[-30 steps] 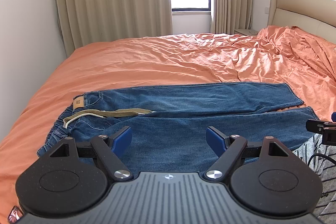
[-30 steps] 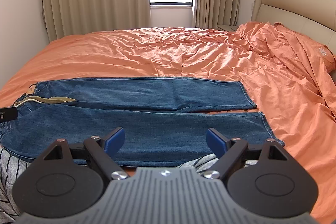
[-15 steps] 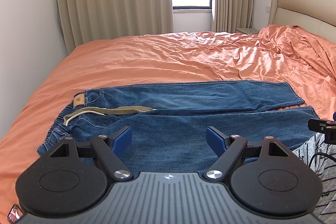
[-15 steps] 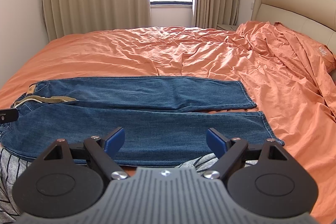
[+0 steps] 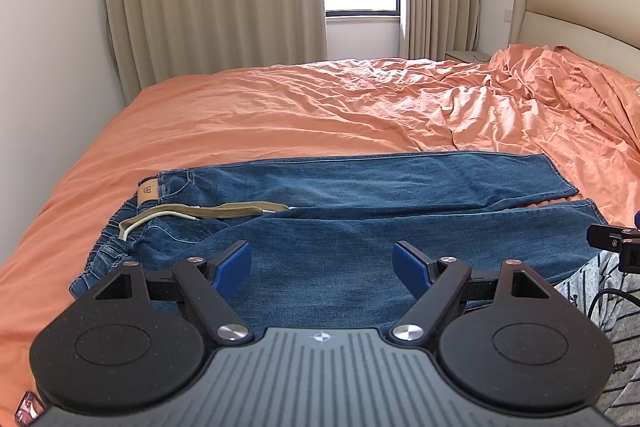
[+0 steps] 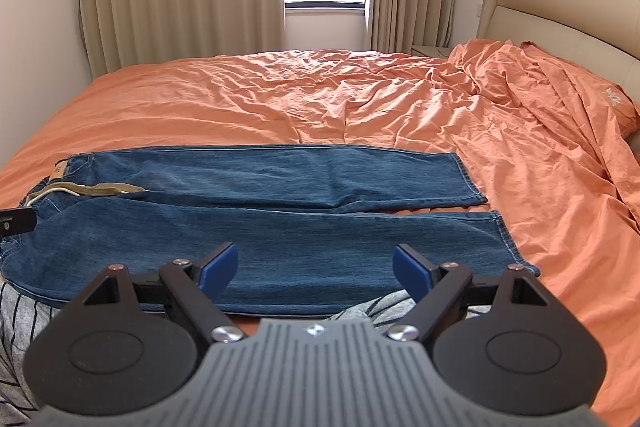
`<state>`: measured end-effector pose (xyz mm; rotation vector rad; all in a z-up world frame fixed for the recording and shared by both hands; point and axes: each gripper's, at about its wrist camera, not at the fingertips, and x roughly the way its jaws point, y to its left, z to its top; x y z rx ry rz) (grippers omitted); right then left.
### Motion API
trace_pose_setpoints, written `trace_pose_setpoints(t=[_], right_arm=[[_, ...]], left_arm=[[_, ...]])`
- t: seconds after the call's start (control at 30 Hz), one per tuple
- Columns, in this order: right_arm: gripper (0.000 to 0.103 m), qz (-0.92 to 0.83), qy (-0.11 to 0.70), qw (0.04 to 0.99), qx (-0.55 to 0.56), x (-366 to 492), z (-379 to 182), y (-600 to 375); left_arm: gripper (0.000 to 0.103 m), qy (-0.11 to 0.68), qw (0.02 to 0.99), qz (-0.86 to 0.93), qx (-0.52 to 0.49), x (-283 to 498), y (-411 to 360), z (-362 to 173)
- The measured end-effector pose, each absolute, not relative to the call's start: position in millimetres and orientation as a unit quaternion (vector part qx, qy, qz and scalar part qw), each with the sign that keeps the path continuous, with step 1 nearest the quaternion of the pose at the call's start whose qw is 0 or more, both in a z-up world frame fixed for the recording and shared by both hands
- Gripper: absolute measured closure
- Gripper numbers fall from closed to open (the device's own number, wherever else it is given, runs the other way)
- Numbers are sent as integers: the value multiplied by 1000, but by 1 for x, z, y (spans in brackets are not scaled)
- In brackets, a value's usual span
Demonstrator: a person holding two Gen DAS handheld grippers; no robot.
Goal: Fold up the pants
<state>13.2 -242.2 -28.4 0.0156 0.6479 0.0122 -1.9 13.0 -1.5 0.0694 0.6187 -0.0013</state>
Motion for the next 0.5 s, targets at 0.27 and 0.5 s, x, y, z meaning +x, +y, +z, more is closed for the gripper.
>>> trace_pose_setpoints(t=[0.27, 0.5], right_arm=[[22, 5, 319, 948, 10, 13, -28, -243], [22, 4, 329, 944, 15, 20, -33, -247]], left_arm=[[9, 306, 952, -1, 35, -2, 12, -3], [9, 307, 951, 3, 36, -1, 14, -5]])
